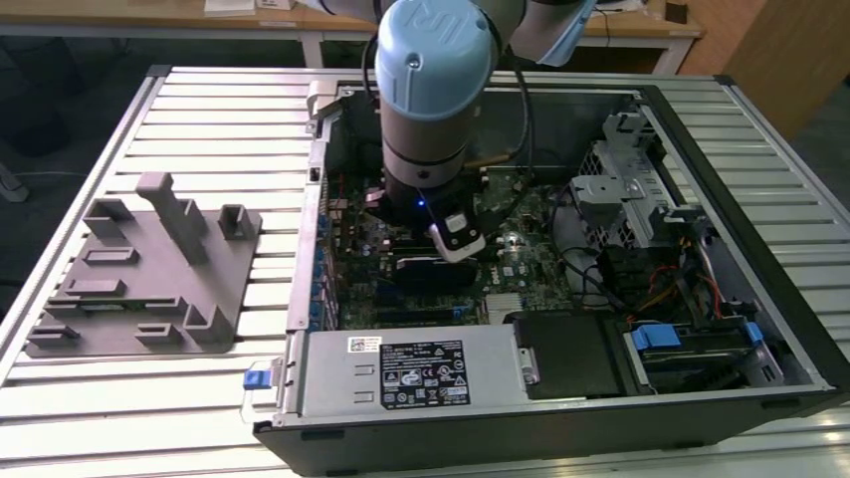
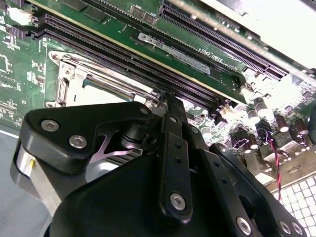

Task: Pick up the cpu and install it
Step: 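Install the second cpu locking lever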

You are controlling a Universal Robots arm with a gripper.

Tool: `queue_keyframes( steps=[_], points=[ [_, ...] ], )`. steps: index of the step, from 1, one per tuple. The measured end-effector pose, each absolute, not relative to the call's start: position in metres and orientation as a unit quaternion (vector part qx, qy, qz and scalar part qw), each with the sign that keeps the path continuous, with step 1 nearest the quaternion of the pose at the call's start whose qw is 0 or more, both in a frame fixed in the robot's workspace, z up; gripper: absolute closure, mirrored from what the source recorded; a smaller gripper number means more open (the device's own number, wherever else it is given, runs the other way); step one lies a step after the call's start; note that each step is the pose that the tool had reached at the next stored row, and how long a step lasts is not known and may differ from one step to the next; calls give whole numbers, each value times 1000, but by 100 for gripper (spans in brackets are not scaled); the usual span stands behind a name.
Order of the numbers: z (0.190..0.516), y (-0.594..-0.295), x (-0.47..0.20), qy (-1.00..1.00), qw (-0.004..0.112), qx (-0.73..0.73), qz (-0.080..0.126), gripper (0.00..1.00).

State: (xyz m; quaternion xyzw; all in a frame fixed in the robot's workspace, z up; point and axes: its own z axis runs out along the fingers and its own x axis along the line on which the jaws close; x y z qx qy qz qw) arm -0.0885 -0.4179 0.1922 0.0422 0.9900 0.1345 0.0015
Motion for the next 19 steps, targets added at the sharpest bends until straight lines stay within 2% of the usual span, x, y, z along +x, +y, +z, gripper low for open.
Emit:
queue_keyframes(
  steps=[19],
  points=[
    [187, -417, -97, 990, 1, 42, 134, 89]
  ],
)
